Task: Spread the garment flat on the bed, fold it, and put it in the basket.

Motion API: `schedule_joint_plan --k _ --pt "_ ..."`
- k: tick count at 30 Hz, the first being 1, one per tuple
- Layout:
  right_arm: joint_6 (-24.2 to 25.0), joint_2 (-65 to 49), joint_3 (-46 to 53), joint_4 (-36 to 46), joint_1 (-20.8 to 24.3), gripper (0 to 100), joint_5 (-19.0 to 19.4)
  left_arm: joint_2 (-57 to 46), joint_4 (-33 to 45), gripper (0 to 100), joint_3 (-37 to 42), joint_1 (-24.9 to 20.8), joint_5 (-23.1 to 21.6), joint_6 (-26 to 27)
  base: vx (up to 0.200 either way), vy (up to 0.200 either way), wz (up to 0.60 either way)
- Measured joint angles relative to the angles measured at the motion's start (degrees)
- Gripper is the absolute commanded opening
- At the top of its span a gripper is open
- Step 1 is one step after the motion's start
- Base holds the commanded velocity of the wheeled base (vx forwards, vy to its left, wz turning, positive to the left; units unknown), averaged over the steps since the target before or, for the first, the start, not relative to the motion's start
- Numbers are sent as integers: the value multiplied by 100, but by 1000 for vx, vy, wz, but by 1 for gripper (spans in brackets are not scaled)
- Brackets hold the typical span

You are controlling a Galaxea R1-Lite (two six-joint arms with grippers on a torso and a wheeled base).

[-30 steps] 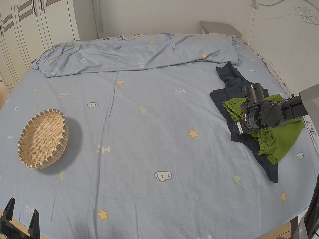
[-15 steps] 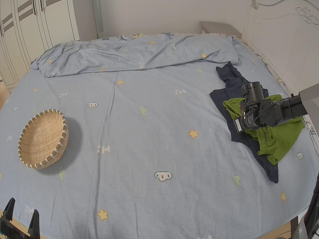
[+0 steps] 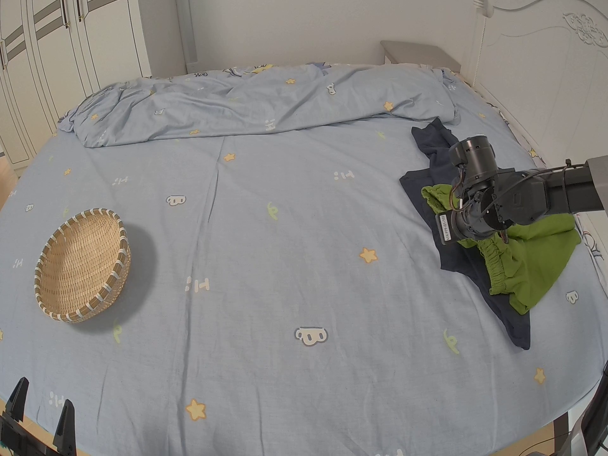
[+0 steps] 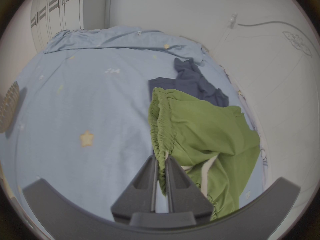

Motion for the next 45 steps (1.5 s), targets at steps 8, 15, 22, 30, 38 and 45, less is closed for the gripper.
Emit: schedule_joint_plan --k 8,15,22,30,38,45 --pt "1381 -90 -1169 1375 874 0 679 0 0 100 0 -2 0 2 0 0 0" --pt "2203 -66 -2231 1820 1904 0 1011 0 1 100 0 0 0 0 0 0 0" --pt "2706 -63 -2688 1911 2996 0 1084 0 0 100 0 -2 0 0 0 0 0" --pt "3011 17 -2806 1888 3282 0 1169 0 1 100 0 0 0 2 0 0 0" --pt "3021 400 -2817 1694 3176 100 1174 0 1 100 0 0 0 2 0 0 0" --pt "2950 774 -2817 1664 3176 100 1163 0 1 100 0 -2 0 2 0 0 0"
